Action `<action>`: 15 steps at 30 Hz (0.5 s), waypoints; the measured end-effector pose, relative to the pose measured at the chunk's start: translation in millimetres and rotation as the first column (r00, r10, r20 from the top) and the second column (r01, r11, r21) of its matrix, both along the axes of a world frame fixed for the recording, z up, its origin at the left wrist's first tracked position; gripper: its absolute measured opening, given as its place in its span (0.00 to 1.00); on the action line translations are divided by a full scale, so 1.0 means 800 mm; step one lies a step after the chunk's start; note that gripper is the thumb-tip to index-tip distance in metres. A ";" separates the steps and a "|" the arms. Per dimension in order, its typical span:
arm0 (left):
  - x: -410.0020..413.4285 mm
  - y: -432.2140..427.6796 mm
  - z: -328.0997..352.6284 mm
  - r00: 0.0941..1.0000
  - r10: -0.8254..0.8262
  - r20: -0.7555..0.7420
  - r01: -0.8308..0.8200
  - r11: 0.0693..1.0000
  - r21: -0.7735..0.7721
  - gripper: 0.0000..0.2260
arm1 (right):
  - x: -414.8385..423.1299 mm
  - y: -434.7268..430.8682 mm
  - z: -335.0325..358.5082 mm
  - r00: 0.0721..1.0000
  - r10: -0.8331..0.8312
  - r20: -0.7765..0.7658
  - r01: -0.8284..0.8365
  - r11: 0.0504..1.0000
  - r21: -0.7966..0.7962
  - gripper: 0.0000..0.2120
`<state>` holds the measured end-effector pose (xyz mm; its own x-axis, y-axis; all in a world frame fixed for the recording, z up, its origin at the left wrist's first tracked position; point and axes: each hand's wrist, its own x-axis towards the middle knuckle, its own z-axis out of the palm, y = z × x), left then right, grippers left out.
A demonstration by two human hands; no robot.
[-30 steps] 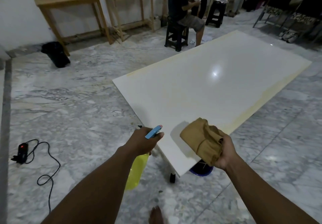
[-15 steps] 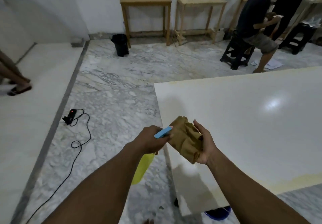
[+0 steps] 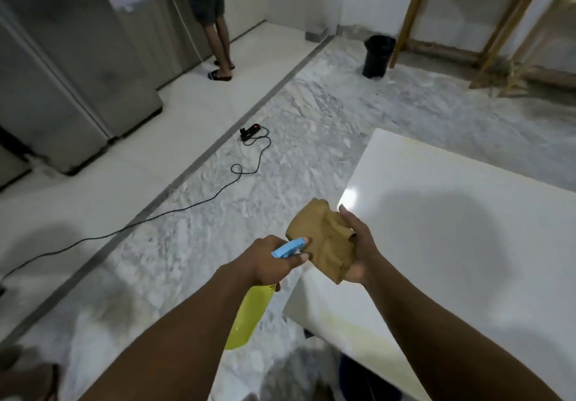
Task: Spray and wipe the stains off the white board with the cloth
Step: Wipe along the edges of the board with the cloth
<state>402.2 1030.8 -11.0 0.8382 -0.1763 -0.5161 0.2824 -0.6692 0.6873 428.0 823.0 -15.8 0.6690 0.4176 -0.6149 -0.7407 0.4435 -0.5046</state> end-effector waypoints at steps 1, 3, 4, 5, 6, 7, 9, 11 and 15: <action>-0.014 -0.001 -0.002 1.000 0.029 -0.001 -0.029 1.000 -0.011 0.18 | -0.006 0.003 -0.003 0.999 0.038 -0.007 -0.038 0.999 -0.004 0.39; -0.048 -0.003 0.000 0.995 0.100 0.019 -0.099 0.994 -0.036 0.15 | -0.022 0.010 -0.005 0.994 0.107 -0.018 -0.107 0.994 -0.011 0.37; -0.064 -0.004 0.001 0.992 0.123 0.029 -0.122 0.992 -0.045 0.12 | -0.032 0.013 -0.005 0.992 0.125 -0.018 -0.125 0.992 -0.004 0.35; -0.081 -0.006 0.002 0.990 0.139 0.038 -0.137 0.989 -0.051 0.09 | -0.043 0.016 -0.003 0.991 0.132 -0.019 -0.132 0.991 0.000 0.34; -0.098 -0.008 0.002 0.989 0.143 0.045 -0.141 0.988 -0.056 0.08 | -0.056 0.018 -0.003 0.990 0.137 -0.017 -0.137 0.991 0.009 0.32; -0.118 -0.012 0.001 0.987 0.153 0.047 -0.150 0.987 -0.055 0.11 | -0.073 0.017 -0.004 0.989 0.148 -0.023 -0.148 0.989 0.017 0.31; -0.165 -0.021 0.001 0.980 0.190 0.058 -0.187 0.981 -0.051 0.12 | -0.113 0.016 -0.003 0.987 0.157 -0.037 -0.157 0.987 0.021 0.30; -0.197 -0.028 0.002 0.972 0.226 0.063 -0.223 0.973 -0.051 0.13 | -0.142 0.011 -0.006 0.984 0.170 -0.049 -0.170 0.985 0.022 0.30; -0.277 -0.047 0.003 0.953 0.293 0.076 -0.288 0.955 -0.070 0.14 | -0.209 -0.002 -0.006 0.973 0.213 -0.088 -0.215 0.977 -0.015 0.31</action>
<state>180.8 993.5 -8.8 0.8977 0.0535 -0.4373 0.3977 -0.5255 0.7522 260.8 821.3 -20.4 0.5108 0.5294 -0.6774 -0.8576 0.2587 -0.4445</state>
